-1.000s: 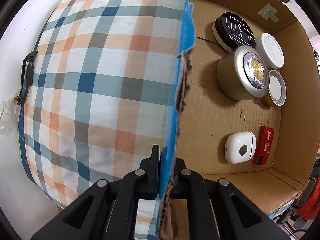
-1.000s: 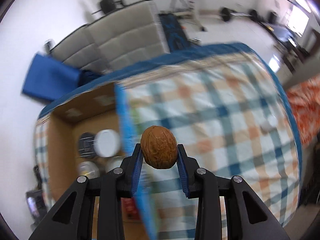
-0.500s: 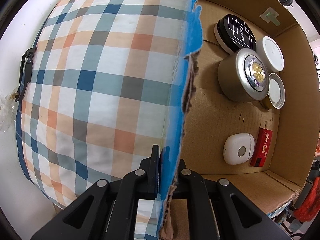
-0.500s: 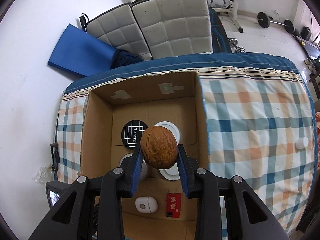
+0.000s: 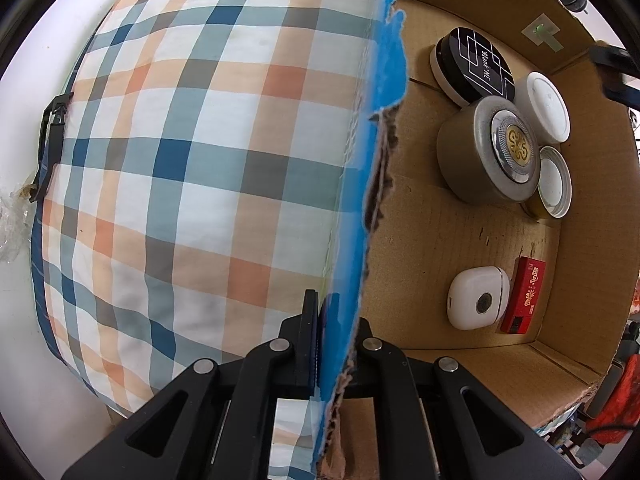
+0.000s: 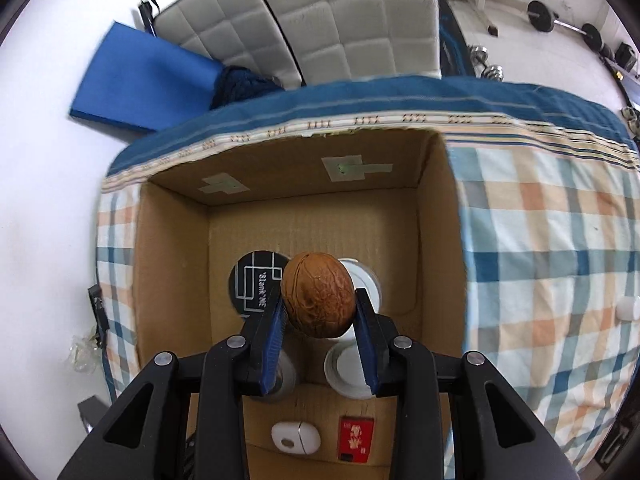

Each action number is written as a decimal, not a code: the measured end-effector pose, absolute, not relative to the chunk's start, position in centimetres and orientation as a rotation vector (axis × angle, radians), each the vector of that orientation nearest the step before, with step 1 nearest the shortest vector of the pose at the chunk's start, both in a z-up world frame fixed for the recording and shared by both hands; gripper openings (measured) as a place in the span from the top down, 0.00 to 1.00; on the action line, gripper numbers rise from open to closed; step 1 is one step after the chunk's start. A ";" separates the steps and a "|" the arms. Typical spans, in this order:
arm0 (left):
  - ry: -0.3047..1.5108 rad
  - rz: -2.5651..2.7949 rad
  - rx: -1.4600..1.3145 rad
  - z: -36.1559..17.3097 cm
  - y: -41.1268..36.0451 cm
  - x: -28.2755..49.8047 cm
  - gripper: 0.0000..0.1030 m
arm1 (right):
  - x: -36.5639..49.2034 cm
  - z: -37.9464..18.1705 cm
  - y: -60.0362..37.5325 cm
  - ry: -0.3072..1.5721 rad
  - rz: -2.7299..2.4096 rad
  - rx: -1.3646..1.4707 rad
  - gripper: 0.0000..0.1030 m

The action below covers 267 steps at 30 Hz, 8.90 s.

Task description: Organize rigid objects

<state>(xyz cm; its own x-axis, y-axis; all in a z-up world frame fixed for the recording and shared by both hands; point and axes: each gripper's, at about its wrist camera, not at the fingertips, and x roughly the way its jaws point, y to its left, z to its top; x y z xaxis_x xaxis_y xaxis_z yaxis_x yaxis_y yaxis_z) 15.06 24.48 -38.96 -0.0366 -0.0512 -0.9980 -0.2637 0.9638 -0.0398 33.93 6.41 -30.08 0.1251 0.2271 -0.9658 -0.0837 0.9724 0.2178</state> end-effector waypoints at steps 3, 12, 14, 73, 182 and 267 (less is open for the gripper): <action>1.604 0.174 -0.254 -39.0 24.6 15.2 0.95 | 35.7 -32.0 7.0 1.460 0.199 0.092 0.65; 1.604 0.173 -0.254 -39.0 24.7 15.2 0.95 | 38.4 -35.1 8.1 1.499 0.147 0.011 0.65; 1.604 0.173 -0.253 -39.0 24.7 15.2 0.95 | 38.6 -35.6 8.1 1.513 0.142 0.010 0.65; 1.585 0.212 -0.265 -38.5 24.3 14.9 0.95 | 28.9 -32.7 -27.7 1.092 -0.576 0.644 0.00; 1.592 0.182 -0.276 -39.5 25.5 15.3 0.95 | 38.7 -32.5 11.1 1.420 0.243 0.053 0.07; 1.113 0.097 -0.041 -5.0 12.6 5.9 0.01 | 4.3 0.0 -5.7 1.095 0.112 -0.003 0.00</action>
<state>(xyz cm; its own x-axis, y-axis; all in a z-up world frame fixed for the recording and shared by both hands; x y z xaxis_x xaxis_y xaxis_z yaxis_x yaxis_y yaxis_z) 5.85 12.61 -5.02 0.4383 0.0581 -0.8970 -0.0987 0.9950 0.0162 4.35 -5.69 0.03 0.4528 0.0893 -0.8871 -0.0922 0.9943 0.0530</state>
